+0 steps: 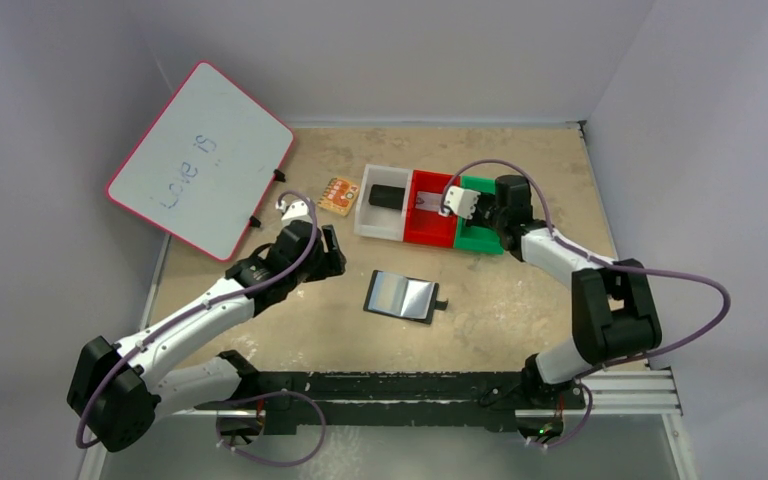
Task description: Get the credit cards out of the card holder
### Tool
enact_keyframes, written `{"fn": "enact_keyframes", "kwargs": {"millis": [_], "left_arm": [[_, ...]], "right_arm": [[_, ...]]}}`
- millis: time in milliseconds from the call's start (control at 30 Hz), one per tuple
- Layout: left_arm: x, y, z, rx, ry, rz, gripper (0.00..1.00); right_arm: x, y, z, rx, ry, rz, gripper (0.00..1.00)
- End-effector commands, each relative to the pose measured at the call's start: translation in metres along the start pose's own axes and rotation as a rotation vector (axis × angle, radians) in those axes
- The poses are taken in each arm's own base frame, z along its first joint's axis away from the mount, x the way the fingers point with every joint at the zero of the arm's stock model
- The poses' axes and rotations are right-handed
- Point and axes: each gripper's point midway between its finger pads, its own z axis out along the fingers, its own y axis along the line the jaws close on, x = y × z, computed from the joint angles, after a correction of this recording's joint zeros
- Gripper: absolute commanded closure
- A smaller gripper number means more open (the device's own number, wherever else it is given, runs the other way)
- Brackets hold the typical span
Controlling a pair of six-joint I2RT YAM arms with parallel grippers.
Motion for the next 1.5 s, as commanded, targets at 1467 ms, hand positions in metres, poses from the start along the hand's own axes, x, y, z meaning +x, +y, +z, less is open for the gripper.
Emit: {"fn": "enact_keyframes", "kwargs": {"millis": [1467], "left_arm": [[-0.002,-0.001,-0.008,0.029,0.000,0.002,0.33]], "right_arm": [[0.011,-0.037,0.003,0.079,0.051,0.225,0.75]]}}
